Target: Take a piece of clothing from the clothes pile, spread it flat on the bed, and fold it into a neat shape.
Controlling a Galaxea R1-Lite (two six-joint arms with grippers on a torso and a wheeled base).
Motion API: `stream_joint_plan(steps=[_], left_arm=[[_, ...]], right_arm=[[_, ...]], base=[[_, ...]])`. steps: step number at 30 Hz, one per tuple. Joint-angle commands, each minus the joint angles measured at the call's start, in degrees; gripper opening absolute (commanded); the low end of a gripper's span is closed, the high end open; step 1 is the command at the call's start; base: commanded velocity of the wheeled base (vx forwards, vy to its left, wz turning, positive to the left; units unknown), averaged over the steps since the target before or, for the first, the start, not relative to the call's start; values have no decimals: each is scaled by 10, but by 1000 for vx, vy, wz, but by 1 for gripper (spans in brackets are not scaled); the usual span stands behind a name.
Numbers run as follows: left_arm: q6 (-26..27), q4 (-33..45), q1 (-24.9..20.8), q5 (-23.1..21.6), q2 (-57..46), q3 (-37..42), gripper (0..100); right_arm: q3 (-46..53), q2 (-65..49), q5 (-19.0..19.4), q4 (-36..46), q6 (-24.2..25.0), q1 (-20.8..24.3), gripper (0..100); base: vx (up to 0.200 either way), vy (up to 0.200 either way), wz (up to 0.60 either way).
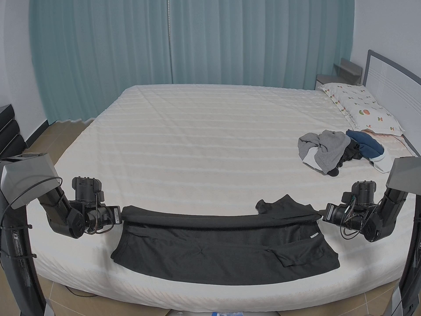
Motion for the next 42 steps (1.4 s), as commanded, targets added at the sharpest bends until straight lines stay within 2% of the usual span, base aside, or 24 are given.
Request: stream_joint_plan(steps=[1,8,9,16,21,22,23,26,29,32,36,39,41,42], left_arm=[[21,0,5,0,-4,21,0],[49,0,8,1,-6,38,0],[71,0,8,1,-4,46,0],[110,0,8,1,0,73,0],[115,1,7,1,0,81,0],[116,1,7,1,0,81,100],[117,0,7,1,0,82,100],[117,1,7,1,-3,82,100],[117,0,8,1,-8,83,100],[116,0,17,0,-18,83,100],[111,0,24,-1,-21,75,100],[107,0,32,-21,-28,66,100],[90,0,35,-38,-33,62,100],[70,5,35,-47,-39,56,100]], right_arm=[[43,-20,8,-23,-6,1,0],[89,-23,15,-53,-35,-9,0],[106,-20,15,-61,-52,-10,0],[154,2,25,-87,-96,-10,0],[158,35,22,-121,-101,-9,0],[158,40,22,-127,-101,-9,0],[158,41,23,-129,-100,-9,100],[156,33,26,-136,-87,-10,100],[150,12,28,-136,-53,-10,100],[143,-17,45,-136,-5,-10,100],[140,-36,57,-136,18,-16,100],[126,-38,58,-136,33,-22,100],[118,-36,58,-136,60,-22,100],[112,-33,58,-136,89,-21,100]], base=[[0,0,0],[0,0,0],[0,0,0],[0,0,0],[0,0,0],[0,0,0],[0,0,0],[0,0,0],[0,0,0],[0,0,0],[0,0,0],[0,0,0],[0,0,0],[0,0,0]])
